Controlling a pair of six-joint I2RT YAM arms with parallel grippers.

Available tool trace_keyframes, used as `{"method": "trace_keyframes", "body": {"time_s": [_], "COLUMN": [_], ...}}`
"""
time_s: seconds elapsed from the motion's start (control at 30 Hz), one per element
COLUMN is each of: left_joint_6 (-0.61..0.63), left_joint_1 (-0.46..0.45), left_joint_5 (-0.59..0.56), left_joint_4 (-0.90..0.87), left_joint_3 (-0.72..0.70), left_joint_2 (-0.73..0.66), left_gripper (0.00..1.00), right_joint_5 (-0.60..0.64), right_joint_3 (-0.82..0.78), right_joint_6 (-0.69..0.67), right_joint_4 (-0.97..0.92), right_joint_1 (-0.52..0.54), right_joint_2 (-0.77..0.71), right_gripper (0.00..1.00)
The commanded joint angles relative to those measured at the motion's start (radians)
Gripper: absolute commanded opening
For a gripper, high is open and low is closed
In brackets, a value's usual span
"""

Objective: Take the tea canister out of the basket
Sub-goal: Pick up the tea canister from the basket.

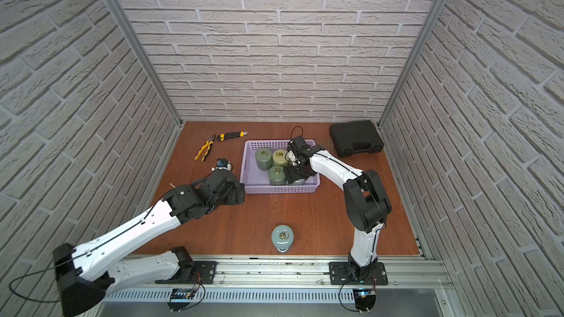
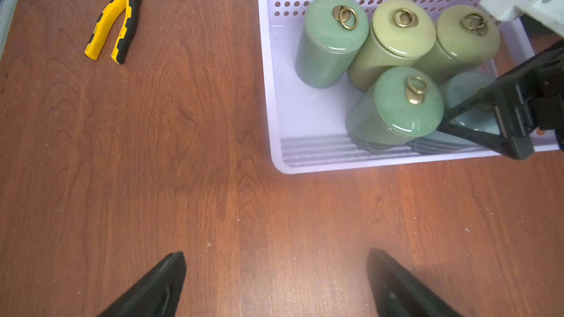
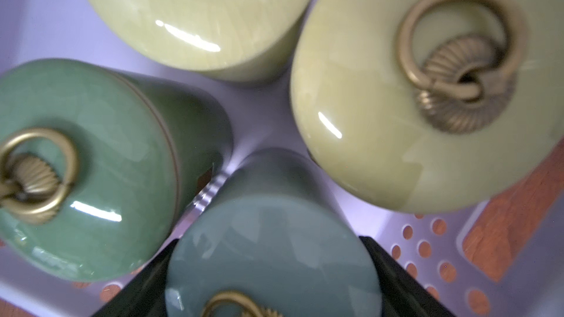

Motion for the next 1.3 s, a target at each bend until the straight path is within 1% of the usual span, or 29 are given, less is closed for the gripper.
{"method": "trace_keyframes", "body": {"time_s": [0.0,0.13,0.37,0.87,1.27], "left_joint_6": [-0.016,-0.016,-0.016,-0.016,-0.013], "left_joint_1": [0.008,0.009,0.011,0.011,0.012], "left_joint_5": [0.0,0.001,0.0,-0.008,-0.009], "left_joint_4": [0.025,0.029,0.029,0.033,0.037], "left_joint_3": [-0.017,-0.019,-0.018,-0.021,-0.028], "left_joint_2": [-0.017,-0.014,-0.018,-0.031,-0.05], "left_gripper": [0.98,0.98,0.98,0.98,0.98], "right_joint_5": [0.011,0.018,0.022,0.043,0.051], "right_joint_3": [0.034,0.041,0.067,0.118,0.089], "right_joint_6": [0.019,0.023,0.038,0.063,0.085], "right_joint_4": [-0.015,-0.026,-0.038,-0.093,-0.138], "right_joint_1": [0.009,0.009,0.009,0.009,0.01], "right_joint_2": [-0.008,-0.028,-0.058,-0.14,-0.264], "right_gripper": [0.61,0.55,0.51,0.49,0.49]}}
